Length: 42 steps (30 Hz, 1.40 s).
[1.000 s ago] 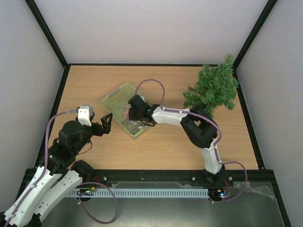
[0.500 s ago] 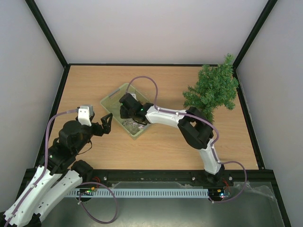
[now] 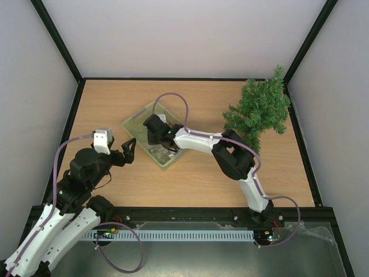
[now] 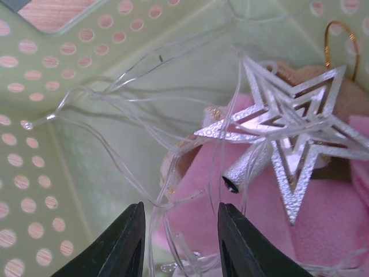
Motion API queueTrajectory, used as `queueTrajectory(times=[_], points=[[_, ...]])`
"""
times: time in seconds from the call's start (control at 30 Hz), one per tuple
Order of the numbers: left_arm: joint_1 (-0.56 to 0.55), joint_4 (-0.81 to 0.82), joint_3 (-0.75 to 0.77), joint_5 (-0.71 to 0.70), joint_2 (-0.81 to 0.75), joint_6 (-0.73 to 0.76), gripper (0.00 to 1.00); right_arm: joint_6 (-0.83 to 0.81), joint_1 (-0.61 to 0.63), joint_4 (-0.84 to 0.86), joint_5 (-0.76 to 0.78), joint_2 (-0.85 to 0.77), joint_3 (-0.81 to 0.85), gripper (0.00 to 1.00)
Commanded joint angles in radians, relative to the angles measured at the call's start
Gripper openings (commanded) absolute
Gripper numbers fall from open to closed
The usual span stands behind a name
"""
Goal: Decorate the small christmas tree
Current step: Pick up the decoration item from the storage box.
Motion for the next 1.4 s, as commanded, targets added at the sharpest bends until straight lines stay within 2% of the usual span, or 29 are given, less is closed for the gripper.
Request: queueTrajectory(times=[0.0, 0.2, 0.6, 0.9, 1.27, 1.37], points=[[0.006, 0.022, -0.015, -0.023, -0.022, 0.003, 1.0, -0.033, 0.002, -0.081, 0.102, -0.037, 0.047, 0.33], [0.005, 0.021, -0.017, -0.026, -0.031, 0.003, 1.0, -0.072, 0.003, -0.117, 0.14, -0.027, 0.065, 0.32], [0.006, 0.021, -0.018, -0.033, -0.032, 0.001, 1.0, -0.08, 0.003, -0.067, 0.037, -0.004, 0.033, 0.33], [0.005, 0.021, -0.016, -0.036, -0.029, 0.002, 1.0, -0.092, 0.002, -0.08, 0.049, 0.019, 0.048, 0.27], [0.006, 0.02, -0.017, -0.037, -0.028, 0.001, 1.0, -0.095, 0.002, -0.094, 0.049, 0.042, 0.061, 0.3], [0.005, 0.021, -0.018, -0.038, -0.028, 0.001, 1.0, -0.1, 0.002, -0.094, 0.055, 0.038, 0.061, 0.28]])
